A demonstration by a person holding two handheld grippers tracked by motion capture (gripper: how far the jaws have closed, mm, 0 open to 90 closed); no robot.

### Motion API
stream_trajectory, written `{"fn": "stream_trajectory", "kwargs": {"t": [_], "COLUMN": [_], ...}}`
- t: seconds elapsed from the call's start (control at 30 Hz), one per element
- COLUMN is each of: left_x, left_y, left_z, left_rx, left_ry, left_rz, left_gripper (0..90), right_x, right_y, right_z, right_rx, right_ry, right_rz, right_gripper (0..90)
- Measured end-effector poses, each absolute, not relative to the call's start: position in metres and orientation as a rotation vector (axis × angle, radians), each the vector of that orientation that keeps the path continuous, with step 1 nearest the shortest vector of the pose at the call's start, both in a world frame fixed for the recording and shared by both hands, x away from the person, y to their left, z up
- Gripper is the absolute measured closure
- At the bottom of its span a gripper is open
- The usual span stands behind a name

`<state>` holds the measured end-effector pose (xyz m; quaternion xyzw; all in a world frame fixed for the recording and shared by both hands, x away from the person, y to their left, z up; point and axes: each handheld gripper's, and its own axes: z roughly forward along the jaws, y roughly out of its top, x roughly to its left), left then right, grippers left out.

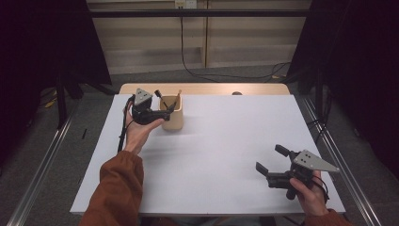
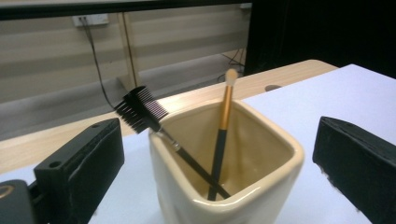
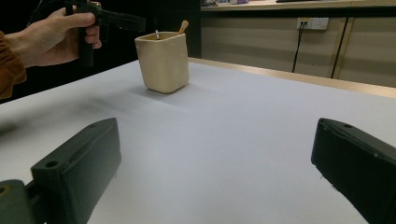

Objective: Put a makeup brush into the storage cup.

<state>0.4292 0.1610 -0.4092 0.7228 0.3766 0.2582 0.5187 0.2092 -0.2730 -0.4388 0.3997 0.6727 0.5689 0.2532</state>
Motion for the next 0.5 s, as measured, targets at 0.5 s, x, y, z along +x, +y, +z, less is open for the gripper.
{"fn": "stream_trajectory", "kwargs": {"t": [0.5], "left_x": [0.417], "left_y": [0.162], "left_z": [-0.400], "left_rx": [1.694], "left_ry": [0.865], "left_rz": [0.621], "left_gripper": [1.6], "right_x": [0.208], "right_y": [-0.277], "right_z": [-0.439], "right_rx": [1.101], "right_ry": [1.807], "right_rz": [1.551], "right_gripper": [0.6]}}
